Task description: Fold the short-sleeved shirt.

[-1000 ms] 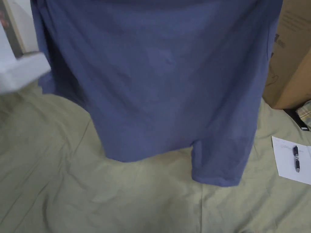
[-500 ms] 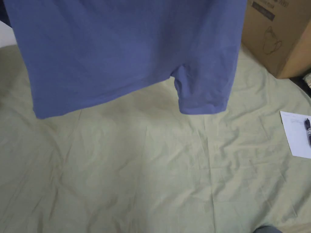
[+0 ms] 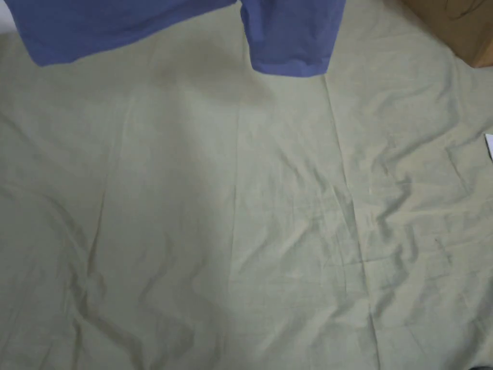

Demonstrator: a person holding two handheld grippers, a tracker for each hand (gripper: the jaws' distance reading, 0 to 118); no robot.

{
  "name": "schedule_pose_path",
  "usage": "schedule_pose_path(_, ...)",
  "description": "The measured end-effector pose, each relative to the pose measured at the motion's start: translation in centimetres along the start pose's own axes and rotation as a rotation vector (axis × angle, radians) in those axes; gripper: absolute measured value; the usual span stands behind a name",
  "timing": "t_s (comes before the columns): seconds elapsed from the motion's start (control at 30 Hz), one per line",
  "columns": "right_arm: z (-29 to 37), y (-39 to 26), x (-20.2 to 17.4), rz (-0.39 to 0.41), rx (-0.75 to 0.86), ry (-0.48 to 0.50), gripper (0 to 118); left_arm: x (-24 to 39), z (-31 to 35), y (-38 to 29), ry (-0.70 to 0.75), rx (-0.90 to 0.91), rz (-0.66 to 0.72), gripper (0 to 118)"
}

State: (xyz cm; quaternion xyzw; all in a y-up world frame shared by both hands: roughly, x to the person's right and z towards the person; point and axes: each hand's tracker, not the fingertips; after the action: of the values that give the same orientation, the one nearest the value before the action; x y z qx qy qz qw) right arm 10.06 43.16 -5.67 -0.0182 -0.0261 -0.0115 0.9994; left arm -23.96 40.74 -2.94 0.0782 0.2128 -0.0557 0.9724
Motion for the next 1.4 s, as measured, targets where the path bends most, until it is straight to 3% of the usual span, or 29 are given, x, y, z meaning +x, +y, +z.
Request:
schedule_pose_path(0.2,-0.7,-6.6,0.6,0.005,-0.037,0.004,6,0.4,0.9,-7.6,-0.025,-0.096,-0.078,0)
schedule_pose_path(0.37,1.1,-15.1,2.1,-0.031,-0.189,0.013,6,-0.1,4.7,-15.5,-0.103,-0.269,-0.107,0)
schedule_pose_path(0.43,2.6,-18.6,2.8,-0.023,-0.292,0.063,6,-0.9,7.0,-18.1,-0.132,-0.319,-0.097,0)
schedule_pose_path(0.5,4.7,-22.3,4.2,-0.050,-0.351,0.097,6,-2.2,9.8,-20.6,-0.165,-0.388,-0.071,0)
schedule_pose_path(0.57,7.3,-25.7,5.6,-0.024,-0.380,0.090,6,-3.7,13.2,-22.7,-0.200,-0.456,0.010,0)
schedule_pose_path(0.7,14.5,-32.4,8.4,-0.067,-0.472,0.151,6,-6.3,21.8,-27.0,-0.252,-0.579,-0.028,0)
schedule_pose_path(0.83,22.4,-38.7,10.6,-0.103,-0.597,0.180,6,-9.4,31.6,-31.2,-0.248,-0.740,0.031,0)
schedule_pose_path(0.97,28.4,-44.6,12.1,-0.019,-0.711,0.172,6,-10.9,39.9,-36.2,-0.234,-0.915,0.063,0)
schedule_pose_path(1.03,31.1,-46.6,12.6,0.004,-0.756,0.171,6,-11.2,43.0,-37.9,-0.224,-0.965,0.044,0)
schedule_pose_path(1.07,32.0,-47.1,13.0,-0.040,-0.747,0.153,6,-11.2,44.3,-38.3,-0.218,-0.980,0.042,0)
schedule_pose_path(1.33,37.9,-49.7,16.1,-0.035,-0.822,0.123,6,-12.4,50.4,-39.0,-0.243,-1.079,-0.014,0)
schedule_pose_path(1.37,38.3,-49.9,16.4,-0.039,-0.830,0.124,6,-12.6,50.8,-39.0,-0.241,-1.086,-0.011,1)
schedule_pose_path(1.4,38.8,-50.1,16.5,-0.043,-0.835,0.125,8,-12.9,51.0,-39.4,-0.245,-1.087,0.002,14)
